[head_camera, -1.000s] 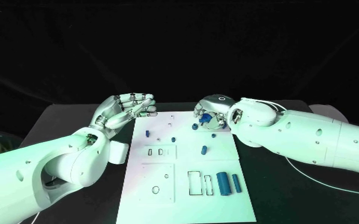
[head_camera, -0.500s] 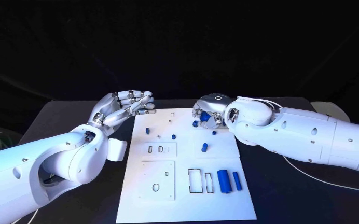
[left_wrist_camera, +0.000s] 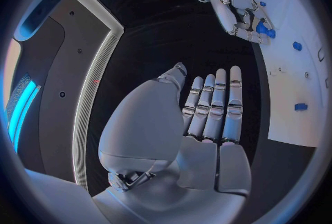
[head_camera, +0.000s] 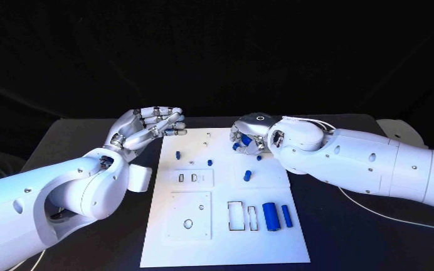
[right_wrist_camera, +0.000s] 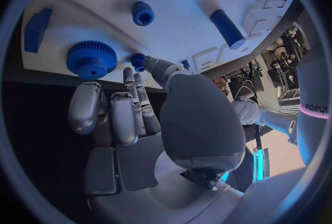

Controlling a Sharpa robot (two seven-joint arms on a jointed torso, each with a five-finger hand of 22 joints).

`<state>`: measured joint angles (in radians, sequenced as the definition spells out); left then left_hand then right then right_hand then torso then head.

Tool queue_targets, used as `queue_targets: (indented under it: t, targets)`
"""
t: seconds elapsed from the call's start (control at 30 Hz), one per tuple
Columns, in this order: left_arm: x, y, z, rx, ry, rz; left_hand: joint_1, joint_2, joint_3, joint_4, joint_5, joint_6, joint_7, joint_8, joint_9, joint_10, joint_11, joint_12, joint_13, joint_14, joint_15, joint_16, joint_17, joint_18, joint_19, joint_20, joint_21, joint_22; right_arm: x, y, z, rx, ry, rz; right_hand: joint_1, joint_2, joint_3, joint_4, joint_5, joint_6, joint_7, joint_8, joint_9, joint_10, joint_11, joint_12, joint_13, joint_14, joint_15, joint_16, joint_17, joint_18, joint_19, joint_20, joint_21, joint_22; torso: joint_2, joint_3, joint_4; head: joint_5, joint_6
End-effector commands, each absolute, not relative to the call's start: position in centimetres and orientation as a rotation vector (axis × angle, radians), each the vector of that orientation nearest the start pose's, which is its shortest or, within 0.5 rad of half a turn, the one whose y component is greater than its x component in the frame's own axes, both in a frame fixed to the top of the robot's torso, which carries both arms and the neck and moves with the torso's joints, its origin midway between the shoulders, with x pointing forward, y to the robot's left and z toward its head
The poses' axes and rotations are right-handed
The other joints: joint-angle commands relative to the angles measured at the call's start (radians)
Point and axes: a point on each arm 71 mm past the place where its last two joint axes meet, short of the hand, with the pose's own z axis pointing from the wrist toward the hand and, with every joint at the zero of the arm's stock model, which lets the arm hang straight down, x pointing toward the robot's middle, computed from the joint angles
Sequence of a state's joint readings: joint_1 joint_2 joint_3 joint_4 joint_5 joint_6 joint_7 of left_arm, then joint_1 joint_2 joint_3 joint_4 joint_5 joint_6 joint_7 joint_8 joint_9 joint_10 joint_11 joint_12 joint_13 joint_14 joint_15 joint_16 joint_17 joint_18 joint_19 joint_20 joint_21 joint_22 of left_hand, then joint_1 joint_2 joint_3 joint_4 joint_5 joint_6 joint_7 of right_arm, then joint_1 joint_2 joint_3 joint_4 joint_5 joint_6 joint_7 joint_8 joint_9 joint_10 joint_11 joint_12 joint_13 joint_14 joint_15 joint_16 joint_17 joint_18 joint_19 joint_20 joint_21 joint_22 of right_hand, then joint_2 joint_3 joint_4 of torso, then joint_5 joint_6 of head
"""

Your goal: Assemble the parts on the task board

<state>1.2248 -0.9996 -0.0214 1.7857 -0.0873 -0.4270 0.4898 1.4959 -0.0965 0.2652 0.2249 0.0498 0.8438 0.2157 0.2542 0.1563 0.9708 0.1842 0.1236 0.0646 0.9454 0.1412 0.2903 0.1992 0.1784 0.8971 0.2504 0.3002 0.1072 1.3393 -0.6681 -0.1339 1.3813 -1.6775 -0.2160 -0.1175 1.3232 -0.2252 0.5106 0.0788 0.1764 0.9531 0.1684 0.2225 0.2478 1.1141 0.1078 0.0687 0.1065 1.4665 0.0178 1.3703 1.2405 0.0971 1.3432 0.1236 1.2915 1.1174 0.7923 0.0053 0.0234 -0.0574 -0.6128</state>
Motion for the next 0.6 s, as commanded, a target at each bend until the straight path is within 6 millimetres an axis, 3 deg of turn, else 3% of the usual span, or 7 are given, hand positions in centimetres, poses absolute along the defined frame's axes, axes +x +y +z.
queue_targets:
  t: [0.03, 0.23, 0.37, 0.47, 0.6]
  targets:
    - [44.41, 21.11, -13.0, -0.937, 1.304, -1.623, 0.0, -0.01, 0.005, 0.0, 0.005, 0.005, 0.022, -0.002, -0.001, 0.007, 0.003, -0.004, 0.0, 0.003, 0.003, -0.003, 0.001, 0.005, 0.004, 0.0, 0.001, -0.001, 51.82, -14.75, -16.08, -0.521, 1.608, 0.47, 0.004, 0.015, 0.011, 0.002, 0.0, 0.015, -0.001, 0.007, 0.004, 0.017, -0.002, 0.002, 0.003, 0.048, 0.004, 0.011, 0.009, -0.014, 0.014, 0.001, 0.014, 0.014, 0.003, 0.0006, 0.0011, -0.001, 0.001]
    - [44.55, 21.15, -13.07, -0.942, 1.305, -1.619, 0.0, -0.01, 0.005, 0.0, 0.005, 0.004, 0.022, -0.002, -0.001, 0.007, 0.003, -0.005, 0.0, 0.002, 0.003, -0.004, 0.001, 0.005, 0.004, 0.0, 0.001, -0.001, 51.72, -14.79, -15.97, -0.512, 1.592, 0.473, 0.008, 0.03, 0.024, 0.005, -0.002, 0.034, -0.007, 0.021, 0.016, 0.045, -0.01, 0.012, 0.01, 0.049, 0.0, 0.027, 0.022, -0.017, 0.021, -0.002, 0.034, 0.044, 0.007, 0.0003, 0.0005, -0.001, 0.003]
    - [44.6, 21.19, -13.09, -0.943, 1.305, -1.617, 0.0, -0.01, 0.005, 0.0, 0.005, 0.004, 0.022, -0.002, -0.001, 0.007, 0.003, -0.005, 0.0, 0.002, 0.003, -0.004, 0.001, 0.005, 0.004, 0.0, 0.001, -0.001, 51.74, -14.86, -15.97, -0.51, 1.591, 0.468, 0.009, 0.032, 0.027, 0.004, -0.004, 0.037, -0.009, 0.023, 0.018, 0.05, -0.011, 0.014, 0.011, 0.05, -0.002, 0.031, 0.028, -0.019, 0.023, -0.003, 0.04, 0.053, 0.006, 0.0001, 0.0029, -0.002, -0.001]
    - [44.59, 21.22, -13.09, -0.944, 1.305, -1.616, 0.0, -0.01, 0.005, 0.0, 0.005, 0.004, 0.022, -0.002, -0.001, 0.007, 0.003, -0.005, 0.0, 0.002, 0.003, -0.004, 0.001, 0.005, 0.004, 0.0, 0.001, -0.001, 51.73, -14.86, -15.94, -0.511, 1.586, 0.467, 0.017, 0.037, 0.042, 0.0, -0.039, 0.045, -0.013, 0.031, 0.026, 0.062, -0.016, 0.018, 0.014, 0.05, -0.006, 0.038, 0.031, -0.02, 0.024, -0.006, 0.048, 0.065, 0.008, 0.0003, 0.0039, -0.002, -0.003]
    - [44.57, 21.23, -13.08, -0.944, 1.305, -1.616, 0.0, -0.01, 0.005, 0.0, 0.005, 0.004, 0.022, -0.002, -0.001, 0.007, 0.003, -0.005, 0.0, 0.002, 0.003, -0.004, 0.001, 0.005, 0.004, 0.0, 0.001, -0.001, 51.72, -14.71, -15.88, -0.511, 1.576, 0.472, 0.025, 0.048, 0.06, -0.007, -0.047, 0.06, -0.02, 0.045, 0.037, 0.081, -0.022, 0.025, 0.021, 0.051, -0.01, 0.046, 0.039, -0.023, 0.033, -0.009, 0.063, 0.089, 0.009, -0.0003, 0.0041, -0.003, -0.003]
